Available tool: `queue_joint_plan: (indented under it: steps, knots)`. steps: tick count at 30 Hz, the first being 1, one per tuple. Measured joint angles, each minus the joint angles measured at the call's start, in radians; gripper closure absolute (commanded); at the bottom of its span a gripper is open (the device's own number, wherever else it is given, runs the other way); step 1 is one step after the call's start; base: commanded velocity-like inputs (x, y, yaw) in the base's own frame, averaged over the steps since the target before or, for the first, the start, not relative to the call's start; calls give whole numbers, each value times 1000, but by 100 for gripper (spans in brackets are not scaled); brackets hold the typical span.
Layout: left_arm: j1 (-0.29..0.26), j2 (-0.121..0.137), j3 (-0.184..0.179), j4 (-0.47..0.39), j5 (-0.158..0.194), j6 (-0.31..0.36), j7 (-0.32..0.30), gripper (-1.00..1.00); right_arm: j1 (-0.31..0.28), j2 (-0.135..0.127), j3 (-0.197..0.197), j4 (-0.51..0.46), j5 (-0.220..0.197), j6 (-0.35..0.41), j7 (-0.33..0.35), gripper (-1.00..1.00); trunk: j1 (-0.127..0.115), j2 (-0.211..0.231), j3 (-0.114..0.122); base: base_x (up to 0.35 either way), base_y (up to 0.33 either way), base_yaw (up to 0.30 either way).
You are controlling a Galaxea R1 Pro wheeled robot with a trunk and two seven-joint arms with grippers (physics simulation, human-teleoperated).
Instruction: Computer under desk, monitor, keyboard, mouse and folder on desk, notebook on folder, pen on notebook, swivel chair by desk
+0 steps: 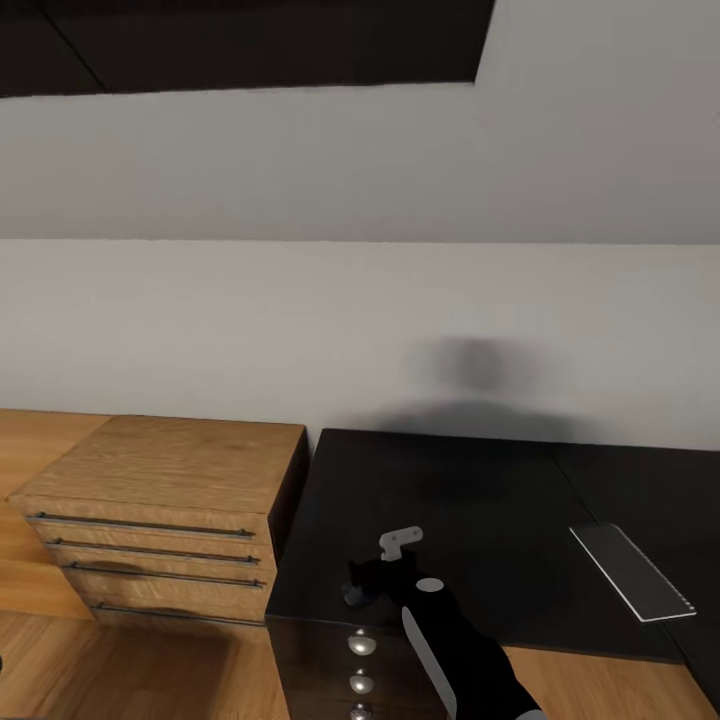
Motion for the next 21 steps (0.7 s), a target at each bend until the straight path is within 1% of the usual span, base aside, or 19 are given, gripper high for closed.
queue_joint_plan:
  steps: [9, 11, 17, 21]
  knots:
    - [0, 0, 0, 0, 0, 0, 0, -100, 0, 0, 1, -1, 0, 0, 0, -100, 0, 0, 0, -12, 0, 0]
    - [0, 0, 0, 0, 0, 0, 0, -100, 0, 4, 1, -2, -1, 0, -3, -100, 0, 0, 0, 0, 0, 28]
    - [0, 0, 0, 0, 0, 0, 0, -100, 0, 4, 2, -2, -1, -1, -3, -100, 0, 0, -2, 0, 0, 144]
    - [0, 0, 0, 0, 0, 0, 0, -100, 0, 2, -2, -3, -1, -4, -2, -100, 0, 0, -4, 0, 0, 53]
